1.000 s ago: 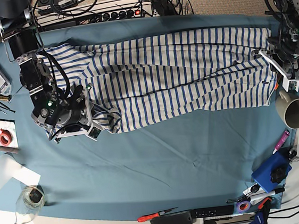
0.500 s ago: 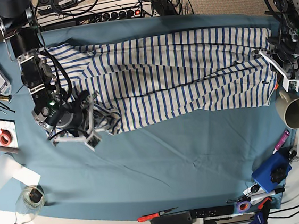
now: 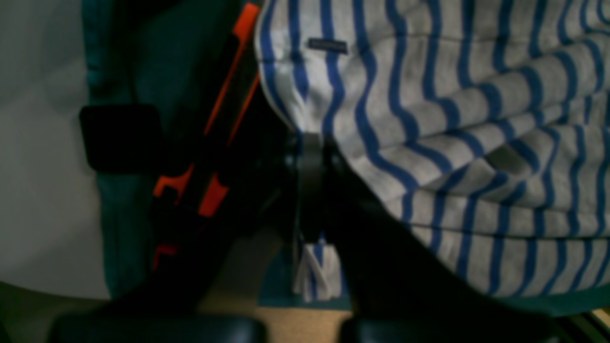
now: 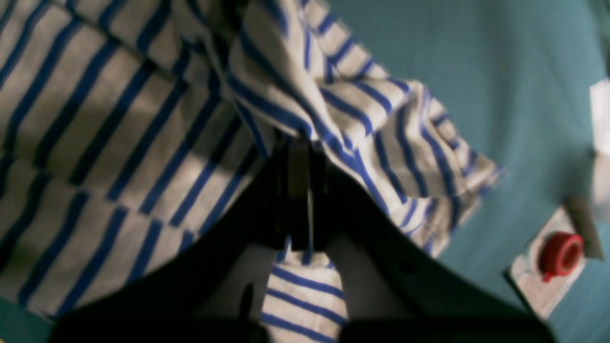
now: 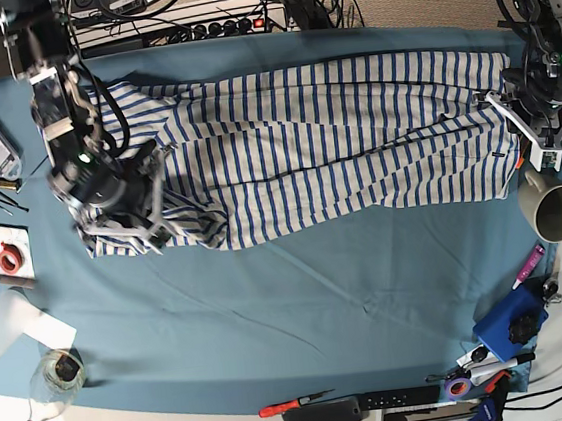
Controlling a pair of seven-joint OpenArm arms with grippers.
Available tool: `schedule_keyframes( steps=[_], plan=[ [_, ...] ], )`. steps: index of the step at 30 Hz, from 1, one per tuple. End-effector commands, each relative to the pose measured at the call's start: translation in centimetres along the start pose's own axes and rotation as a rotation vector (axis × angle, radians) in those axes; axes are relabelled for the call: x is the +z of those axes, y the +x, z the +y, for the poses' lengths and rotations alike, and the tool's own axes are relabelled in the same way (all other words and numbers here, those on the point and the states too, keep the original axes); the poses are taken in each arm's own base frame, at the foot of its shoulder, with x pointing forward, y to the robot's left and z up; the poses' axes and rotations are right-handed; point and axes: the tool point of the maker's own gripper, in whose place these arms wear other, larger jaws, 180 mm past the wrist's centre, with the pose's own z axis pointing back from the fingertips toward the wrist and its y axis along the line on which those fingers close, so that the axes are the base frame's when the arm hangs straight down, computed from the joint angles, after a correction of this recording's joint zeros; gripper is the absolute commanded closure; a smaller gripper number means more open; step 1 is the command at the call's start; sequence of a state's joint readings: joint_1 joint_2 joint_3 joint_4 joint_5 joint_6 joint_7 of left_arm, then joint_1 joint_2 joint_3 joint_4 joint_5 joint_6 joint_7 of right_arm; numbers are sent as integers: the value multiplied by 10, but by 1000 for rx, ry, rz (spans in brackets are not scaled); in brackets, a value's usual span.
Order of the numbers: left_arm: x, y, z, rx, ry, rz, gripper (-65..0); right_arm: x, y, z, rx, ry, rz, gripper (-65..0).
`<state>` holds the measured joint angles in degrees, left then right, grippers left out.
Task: Fold the T-shirt properly
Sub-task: 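Release the sleeve and move the right gripper to the strip's end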
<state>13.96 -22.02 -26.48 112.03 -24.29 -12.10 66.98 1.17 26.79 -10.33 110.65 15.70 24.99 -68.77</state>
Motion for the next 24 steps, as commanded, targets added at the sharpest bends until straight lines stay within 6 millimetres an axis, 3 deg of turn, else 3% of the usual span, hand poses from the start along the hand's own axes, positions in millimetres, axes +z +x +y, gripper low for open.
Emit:
schedule_keyframes(
  steps=[1,8,13,17,24],
  plan=[
    [5,11,5,-16,17,-36,0,13,10,-15,-4,-51,-58,0],
    [5,11,5,-16,17,-38,0,46,-23,-31,-115,-111,-71,0],
    [5,11,5,-15,17,-36,0,63,-33,-33,-152,-107,-88,0],
    [5,9,5,-15,17,-29,0,71,-44,-40,-173,-136,-72,0],
    [6,6,5,-16,18,-10,0,80,-81,-39,-244,-134,19,0]
  ],
)
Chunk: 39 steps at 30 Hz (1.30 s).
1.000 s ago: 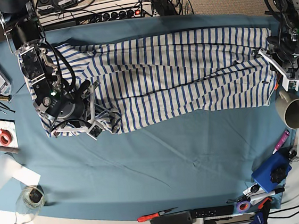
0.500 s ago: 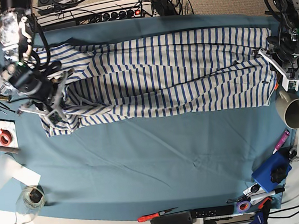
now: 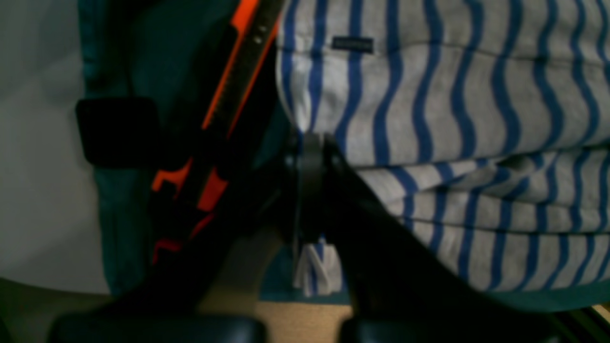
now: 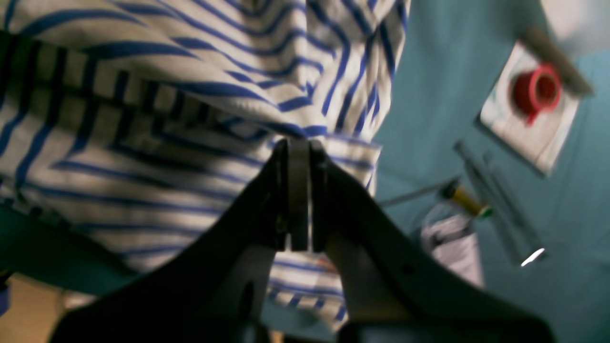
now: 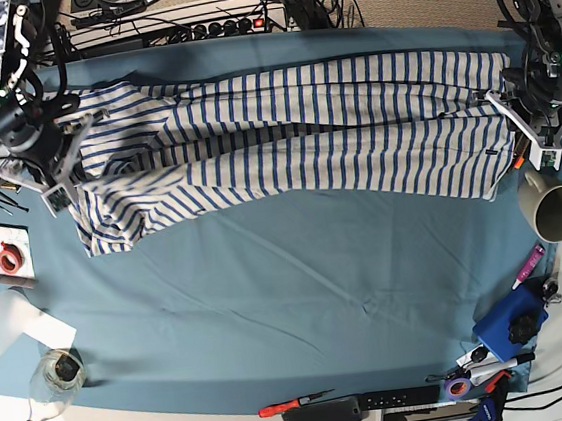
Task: Fold the T-shirt properly
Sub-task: 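Release the sleeve and move the right gripper to the strip's end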
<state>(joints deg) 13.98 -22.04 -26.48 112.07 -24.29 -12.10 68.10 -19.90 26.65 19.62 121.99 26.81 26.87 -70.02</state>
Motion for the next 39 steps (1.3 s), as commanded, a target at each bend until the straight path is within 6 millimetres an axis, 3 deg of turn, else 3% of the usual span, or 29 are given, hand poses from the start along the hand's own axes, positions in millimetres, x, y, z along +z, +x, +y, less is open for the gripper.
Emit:
schedule_keyframes(
  steps=[1,13,22,28,37,39],
  plan=[
    [5,9,5,-15,18,-26,0,7,4,-10,2,-28,-20,0],
    [10,14,4,-24,21,-44,0,35,-16,-48,-123,-98,-27,0],
    [13,-1,2,-35,22,-11,0,35,-29,-41,-113,-79,18,0],
    [18,-1,-1,-49,23,-23,0,35,-41,-35,-115,-58,55,0],
    [18,-1,-1,-48,23,-23,0,35,-31,-22,-65,17,3,0],
    [18,-1,-1,-48,23,-23,0,35,-24,-14,-44,61,-34,-54]
  ],
)
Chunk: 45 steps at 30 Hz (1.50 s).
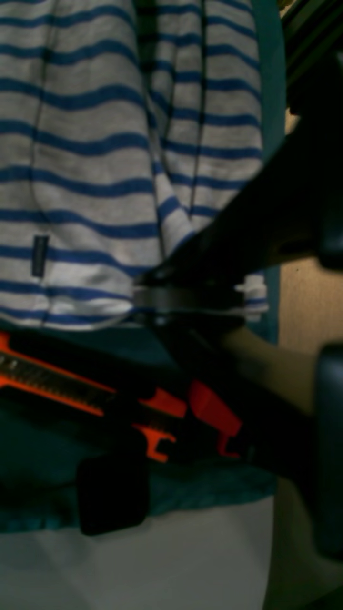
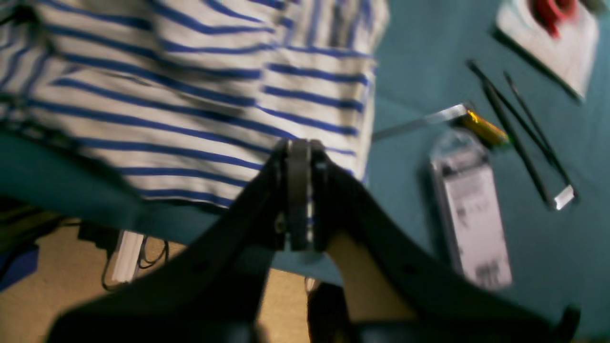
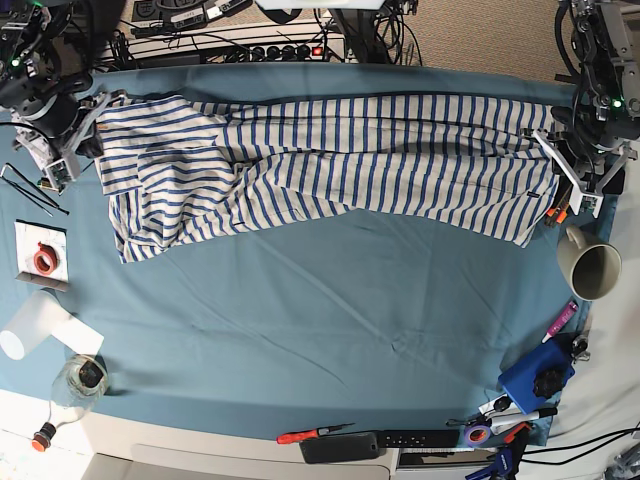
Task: Fold the T-shirt properly
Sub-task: 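Release the sleeve and move the right gripper to the strip's end, then grasp the strip's end corner with the right gripper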
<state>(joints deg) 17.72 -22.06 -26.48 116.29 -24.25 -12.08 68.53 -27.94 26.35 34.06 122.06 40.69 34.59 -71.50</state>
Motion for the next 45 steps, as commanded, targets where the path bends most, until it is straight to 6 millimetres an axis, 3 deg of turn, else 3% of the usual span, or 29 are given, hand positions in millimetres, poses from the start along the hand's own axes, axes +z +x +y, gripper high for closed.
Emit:
schedule_keyframes(
  steps=[1,9,11,15,22,25,29,35,41,45],
  plan=[
    [5,9,6,-12,21,-31,0,5,11,-1,32,-1,-42,-83],
    [5,9,6,-12,20,-31,0,3,10,4,34,14,-43,-102],
    [5,9,6,-12,21,-31,0,3,12,7,77,29,-57,-144],
    [5,9,6,-12,20,-31,0,5,25,5,98,18,-129,-286],
    [5,12,5,-10,13,-43,0,5,43,-17,36,-80,-168,-293],
    [5,12,5,-10,13,-43,0,4,54,-18,24,-80,-192,-293],
    [5,12,5,-10,14,-43,0,-12,53,1,47,-39,-155,-292],
    [5,12,5,-10,14,-40,0,-58,38,15,18,-4,-71,-292],
    [5,12,5,-10,14,-41,0,-77,61,16,15,30,-96,-292],
    [5,12,5,-10,14,-42,0,-93,53,20,-13,55,-45,-292]
  ],
)
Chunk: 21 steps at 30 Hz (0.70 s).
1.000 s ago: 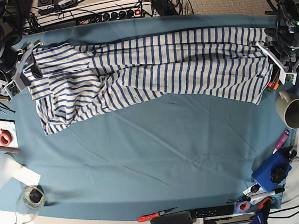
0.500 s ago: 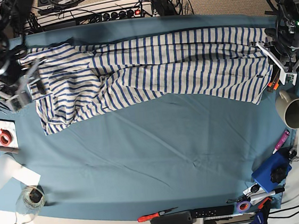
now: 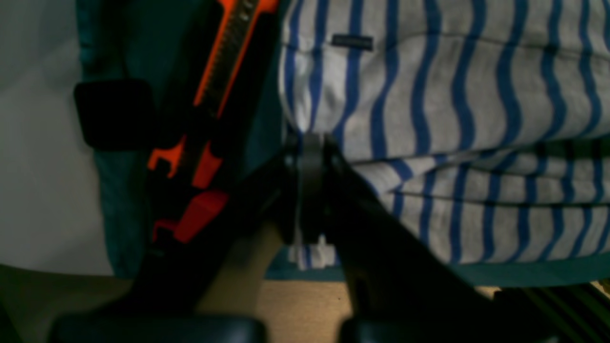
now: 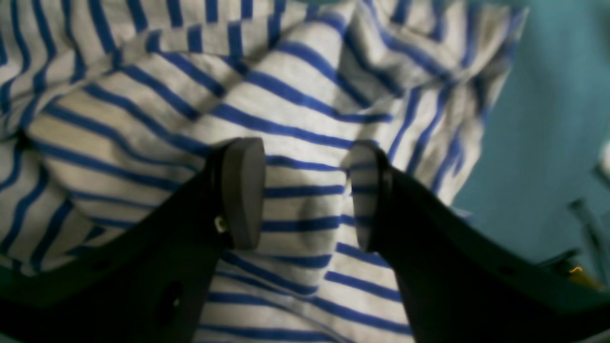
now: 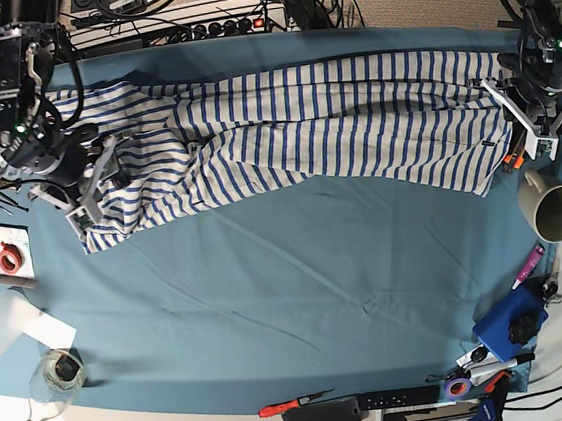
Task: Fold the T-shirt properly
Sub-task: 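Grasp the strip's end corner with the right gripper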
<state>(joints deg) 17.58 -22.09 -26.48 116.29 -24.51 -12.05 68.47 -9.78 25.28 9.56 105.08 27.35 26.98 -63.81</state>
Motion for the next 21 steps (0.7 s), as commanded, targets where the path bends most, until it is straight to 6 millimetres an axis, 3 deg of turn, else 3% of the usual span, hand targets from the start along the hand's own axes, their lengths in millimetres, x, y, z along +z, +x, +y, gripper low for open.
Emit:
schedule_keyframes(
  steps=[1,5,9,11,14,21],
  plan=[
    [5,11,5,-12,18,-38,0,1,8,-7,3,-11,-23,-292],
    [5,11,5,-12,18,-39,0,-14,-1,-1,-36,40,5,-292],
    [5,11,5,-12,18,-39,0,-20,3,3,-58,61,-6,-286],
    [5,12,5,-12,18,-44,0,-20,6,4,-61,62,-4,-199],
    [5,13,5,-12,18,-49,0,-20,6,2,-60,60,13,-5],
    [5,14,5,-12,18,-57,0,1,34,8,15,37,-48,0]
  ],
)
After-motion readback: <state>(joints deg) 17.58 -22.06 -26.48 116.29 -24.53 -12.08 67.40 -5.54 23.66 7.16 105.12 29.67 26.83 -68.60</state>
